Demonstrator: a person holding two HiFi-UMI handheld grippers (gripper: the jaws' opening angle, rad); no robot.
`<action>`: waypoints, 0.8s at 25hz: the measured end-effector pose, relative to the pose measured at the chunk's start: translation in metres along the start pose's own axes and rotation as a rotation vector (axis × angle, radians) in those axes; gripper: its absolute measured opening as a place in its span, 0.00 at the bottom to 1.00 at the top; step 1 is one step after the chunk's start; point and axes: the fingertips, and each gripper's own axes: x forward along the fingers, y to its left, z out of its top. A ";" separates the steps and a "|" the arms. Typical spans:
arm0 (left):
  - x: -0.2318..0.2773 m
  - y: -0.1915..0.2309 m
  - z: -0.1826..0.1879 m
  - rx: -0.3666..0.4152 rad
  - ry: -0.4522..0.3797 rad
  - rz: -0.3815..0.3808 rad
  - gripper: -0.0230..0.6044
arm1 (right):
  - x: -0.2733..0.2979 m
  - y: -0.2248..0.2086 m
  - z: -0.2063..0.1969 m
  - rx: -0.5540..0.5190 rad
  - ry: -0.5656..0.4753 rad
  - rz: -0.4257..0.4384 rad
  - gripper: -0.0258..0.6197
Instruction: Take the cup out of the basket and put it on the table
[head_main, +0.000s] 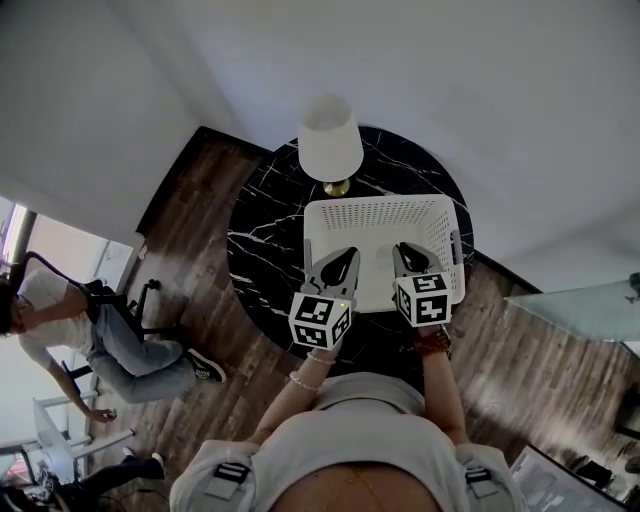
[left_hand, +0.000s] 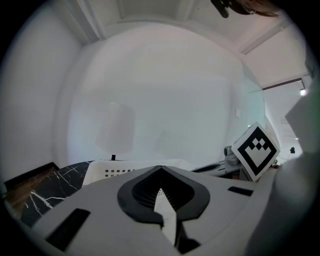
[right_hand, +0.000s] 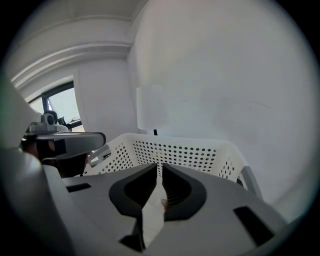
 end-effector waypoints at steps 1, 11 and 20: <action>0.000 0.002 0.000 -0.002 0.000 0.007 0.04 | 0.003 0.000 -0.001 -0.002 0.010 0.009 0.07; 0.006 0.012 0.000 -0.015 -0.005 0.048 0.04 | 0.030 -0.002 -0.005 -0.062 0.121 0.094 0.13; 0.010 0.018 0.001 -0.023 -0.004 0.071 0.04 | 0.059 -0.010 -0.027 -0.132 0.256 0.154 0.17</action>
